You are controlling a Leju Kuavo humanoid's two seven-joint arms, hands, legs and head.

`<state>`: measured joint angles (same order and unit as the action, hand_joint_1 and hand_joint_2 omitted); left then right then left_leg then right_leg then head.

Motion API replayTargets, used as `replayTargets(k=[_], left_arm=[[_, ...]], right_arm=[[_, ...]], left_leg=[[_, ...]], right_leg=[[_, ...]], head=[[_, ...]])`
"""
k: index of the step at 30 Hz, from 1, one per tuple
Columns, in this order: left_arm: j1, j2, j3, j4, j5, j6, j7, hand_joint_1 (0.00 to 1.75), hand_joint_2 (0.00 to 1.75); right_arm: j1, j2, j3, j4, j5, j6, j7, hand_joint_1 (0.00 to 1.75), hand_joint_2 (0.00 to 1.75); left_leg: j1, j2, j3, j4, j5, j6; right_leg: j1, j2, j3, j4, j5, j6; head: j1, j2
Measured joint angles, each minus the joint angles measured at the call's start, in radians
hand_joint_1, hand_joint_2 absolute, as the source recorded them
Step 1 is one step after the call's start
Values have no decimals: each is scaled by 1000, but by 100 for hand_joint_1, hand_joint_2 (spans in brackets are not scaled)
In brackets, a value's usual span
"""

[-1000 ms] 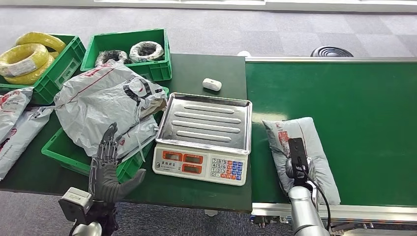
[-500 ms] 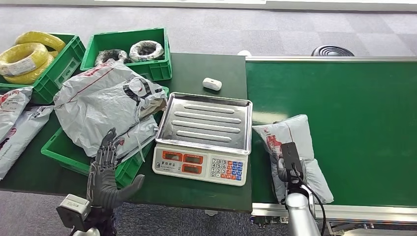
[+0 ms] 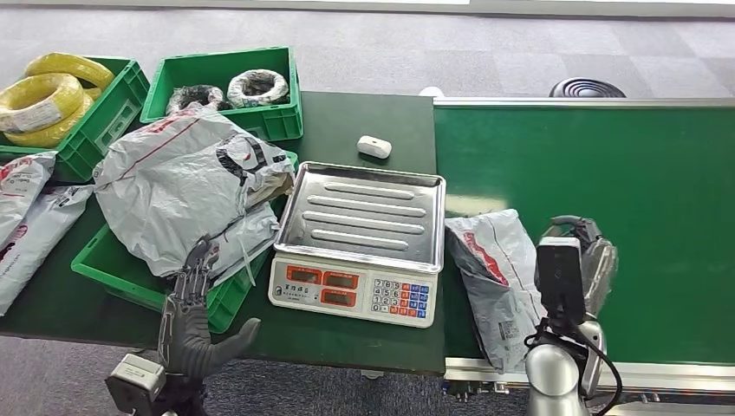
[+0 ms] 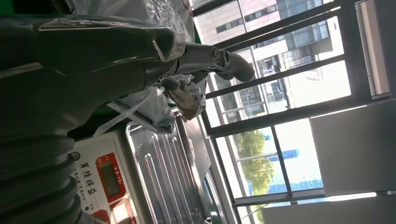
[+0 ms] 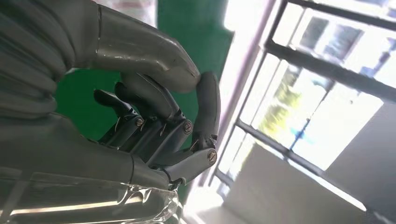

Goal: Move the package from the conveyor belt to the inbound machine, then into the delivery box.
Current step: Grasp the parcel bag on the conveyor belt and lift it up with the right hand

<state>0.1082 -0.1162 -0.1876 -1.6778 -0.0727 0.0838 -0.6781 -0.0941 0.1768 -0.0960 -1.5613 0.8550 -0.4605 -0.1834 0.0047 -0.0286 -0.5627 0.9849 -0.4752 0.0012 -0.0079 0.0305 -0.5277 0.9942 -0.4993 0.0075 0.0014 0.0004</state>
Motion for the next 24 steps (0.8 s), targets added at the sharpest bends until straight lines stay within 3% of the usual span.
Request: replayTargets(k=[9, 10, 13, 14, 20, 24], left_arm=[[-10, -24, -1, 0, -4, -8, 0, 0, 175], [-14, -26, -1, 0, -6, -10, 2, 0, 175], [-30, -32, -1, 0, -12, -13, 7, 0, 175], [-34, -32, 0, 0, -13, -13, 7, 0, 175], [-41, -41, 10, -14, -17, -7, 37, 0, 175], [-44, -51, 18, -38, -24, -16, 71, 0, 175]], right_arm=[[-21, -15, 31, -158, 52, -46, 17, 175, 175], [-28, -17, 35, -161, 58, -52, 18, 143, 175], [-58, -21, 53, -162, 72, -46, 30, 12, 175], [-69, -21, 59, -160, 66, -33, 39, 0, 175], [-121, -9, 87, -1, -16, 118, 115, 0, 175], [-145, 11, 80, 317, -58, 73, 123, 0, 175]], left_leg=[[0, 0, 0, 0, 0, 0], [0, 0, 0, 0, 0, 0], [0, 0, 0, 0, 0, 0], [0, 0, 0, 0, 0, 0], [1, 0, 1, 0, 0, 0], [1, -1, 0, 0, 0, 0]], right_leg=[[0, 0, 0, 0, 0, 0], [0, 0, 0, 0, 0, 0], [0, 0, 0, 0, 0, 0], [0, 0, 1, 0, 0, 0], [1, 0, 1, 0, 0, 0], [1, -1, 1, 0, 0, 0]], head=[[0, 0], [0, 0], [0, 0], [0, 0], [0, 0], [0, 0]])
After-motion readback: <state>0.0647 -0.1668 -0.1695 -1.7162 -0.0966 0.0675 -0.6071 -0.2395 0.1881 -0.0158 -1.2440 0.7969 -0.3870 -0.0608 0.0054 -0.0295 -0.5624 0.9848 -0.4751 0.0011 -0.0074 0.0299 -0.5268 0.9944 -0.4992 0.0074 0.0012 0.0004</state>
